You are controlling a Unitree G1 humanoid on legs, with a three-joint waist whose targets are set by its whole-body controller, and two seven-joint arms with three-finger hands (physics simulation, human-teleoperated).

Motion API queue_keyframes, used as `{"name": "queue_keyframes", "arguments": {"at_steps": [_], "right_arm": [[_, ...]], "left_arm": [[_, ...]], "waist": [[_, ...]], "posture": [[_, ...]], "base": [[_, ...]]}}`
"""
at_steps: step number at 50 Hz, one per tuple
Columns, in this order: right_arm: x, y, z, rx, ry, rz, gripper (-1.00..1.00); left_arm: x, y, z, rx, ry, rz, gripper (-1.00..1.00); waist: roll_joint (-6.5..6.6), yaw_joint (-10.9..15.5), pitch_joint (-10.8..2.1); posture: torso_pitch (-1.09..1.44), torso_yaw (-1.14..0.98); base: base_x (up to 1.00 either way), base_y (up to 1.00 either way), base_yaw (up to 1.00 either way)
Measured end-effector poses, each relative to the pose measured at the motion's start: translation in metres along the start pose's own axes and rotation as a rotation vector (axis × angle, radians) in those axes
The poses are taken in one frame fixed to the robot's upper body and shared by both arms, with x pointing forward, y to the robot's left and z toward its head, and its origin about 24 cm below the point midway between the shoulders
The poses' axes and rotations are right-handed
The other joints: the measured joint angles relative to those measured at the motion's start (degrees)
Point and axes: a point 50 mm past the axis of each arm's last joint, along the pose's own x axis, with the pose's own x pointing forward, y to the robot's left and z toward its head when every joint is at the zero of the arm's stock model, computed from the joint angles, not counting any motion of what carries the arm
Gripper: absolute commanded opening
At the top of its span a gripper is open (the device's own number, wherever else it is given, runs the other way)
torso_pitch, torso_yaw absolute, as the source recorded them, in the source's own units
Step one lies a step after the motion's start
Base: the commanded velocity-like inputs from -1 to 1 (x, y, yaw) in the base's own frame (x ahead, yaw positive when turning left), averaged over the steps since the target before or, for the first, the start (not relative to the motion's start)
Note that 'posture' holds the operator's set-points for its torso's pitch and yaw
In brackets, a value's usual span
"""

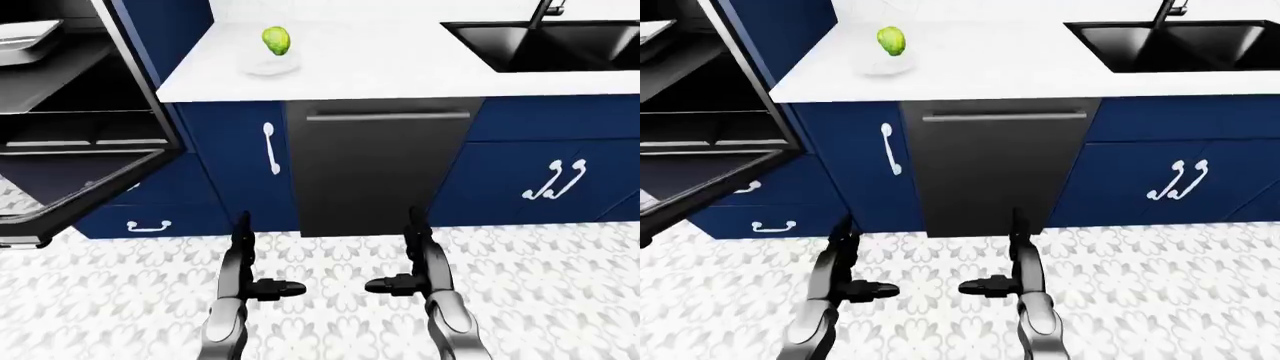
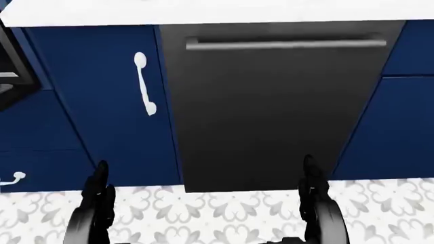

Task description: Place the broccoli on the top rack of the oven.

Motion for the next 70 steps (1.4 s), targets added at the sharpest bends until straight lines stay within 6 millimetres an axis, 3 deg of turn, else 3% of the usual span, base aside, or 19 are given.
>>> {"name": "queue_keyframes", "arguments": {"at_steps": [1, 3, 5, 7, 12, 18, 20, 24, 27, 30, 34, 38, 43, 46, 53, 60, 65, 70], "right_arm": [[0.0, 0.0, 0.004, -0.005, -0.018, 0.001, 1.0], [0.002, -0.001, 0.02, -0.018, -0.1, 0.002, 1.0], [0.002, 0.0, 0.023, -0.021, -0.123, 0.002, 1.0], [0.0, 0.0, 0.018, -0.025, -0.102, 0.001, 1.0], [-0.001, -0.001, 0.015, -0.024, -0.074, -0.004, 1.0], [0.0, -0.002, 0.023, -0.041, -0.098, -0.004, 1.0], [-0.001, -0.002, 0.038, -0.052, -0.111, 0.0, 1.0], [0.001, -0.004, 0.082, -0.06, -0.196, -0.001, 1.0], [0.008, -0.008, 0.106, -0.074, -0.219, -0.015, 1.0], [0.014, -0.012, 0.127, -0.084, -0.228, -0.029, 1.0], [0.024, -0.015, 0.15, -0.094, -0.222, -0.043, 1.0], [0.025, -0.017, 0.179, -0.11, -0.236, -0.05, 1.0], [0.028, -0.022, 0.215, -0.102, -0.287, -0.055, 1.0], [0.028, -0.023, 0.231, -0.11, -0.314, -0.056, 1.0], [0.017, -0.026, 0.255, -0.079, -0.38, -0.058, 1.0], [0.011, -0.021, 0.256, -0.089, -0.372, -0.025, 1.0], [0.007, -0.02, 0.26, -0.088, -0.398, -0.021, 1.0], [0.008, -0.023, 0.257, -0.085, -0.387, -0.038, 1.0]], "left_arm": [[0.001, 0.0, 0.004, 0.0, -0.02, 0.001, 1.0], [0.005, 0.001, 0.019, 0.001, -0.105, 0.003, 1.0], [0.004, 0.001, 0.022, -0.004, -0.129, 0.003, 1.0], [0.002, 0.001, 0.017, -0.012, -0.102, 0.002, 1.0], [0.003, 0.002, 0.01, -0.014, -0.062, 0.005, 1.0], [0.005, 0.002, 0.014, -0.021, -0.076, 0.01, 1.0], [0.006, 0.002, 0.021, -0.034, -0.08, 0.014, 1.0], [0.014, 0.009, 0.055, -0.052, -0.12, 0.041, 1.0], [0.019, 0.012, 0.087, -0.047, -0.19, 0.051, 1.0], [0.023, 0.013, 0.106, -0.062, -0.218, 0.043, 1.0], [0.038, 0.016, 0.125, -0.068, -0.186, 0.039, 1.0], [0.045, 0.025, 0.161, -0.087, -0.191, 0.065, 1.0], [0.039, 0.025, 0.214, -0.074, -0.273, 0.059, 1.0], [0.038, 0.022, 0.23, -0.081, -0.303, 0.038, 1.0], [0.032, 0.032, 0.235, -0.104, -0.281, 0.055, 1.0], [0.036, 0.027, 0.225, -0.102, -0.236, 0.043, 1.0], [0.031, 0.027, 0.232, -0.103, -0.268, 0.041, 1.0], [0.03, 0.021, 0.235, -0.102, -0.28, 0.017, 1.0]], "waist": [[-0.21, -0.03, -0.59], [-0.21, 0.31, -3.46], [-0.57, 0.39, -2.37], [-0.52, 0.43, -3.03], [-0.26, 0.46, -3.09], [-0.27, 0.44, -3.8], [-0.22, 0.5, -3.64], [-0.46, 0.5, -3.9], [-0.41, 0.48, -4.46], [-0.23, 0.5, -4.68], [-0.16, 0.57, -4.19], [-0.25, 0.44, -3.38], [-0.06, 0.43, -3.21], [0.15, 0.43, -3.21], [0.3, 0.53, -2.36], [0.11, 0.53, -1.95], [-0.55, 0.45, -1.93], [1.04, -0.15, -1.6]], "posture": [[0.0, 0.0], [0.0, 0.0], [0.0, 0.0], [0.0, 0.0], [0.0, 0.0], [0.0, 0.0], [0.0, 0.0], [0.0, 0.0], [0.0, 0.0], [0.0, 0.0], [0.0, 0.0], [0.0, 0.0], [0.0, 0.0], [0.0, 0.0], [0.0, 0.0], [0.0, 0.0], [0.0, 0.0], [0.0, 0.0]], "base": [[0.0, 0.0, 0.0], [0.0, 0.0, 0.0], [0.0, 0.0, 0.0], [0.0, 0.0, 0.0], [0.0, 0.0, 0.0], [0.0, 0.0, 0.0], [0.0, 0.0, 0.0], [0.0, 0.0, 0.0], [0.0, 0.0, 0.0], [0.0, 0.0, 0.0], [0.0, 0.0, 0.0], [0.0, 0.0, 0.0], [0.0, 0.0, 0.0], [0.0, 0.0, 0.0], [0.0, 0.0, 0.0], [0.07, 0.0, 0.0], [0.15, 0.0, 0.0], [0.23, 0.0, 0.0]]}}
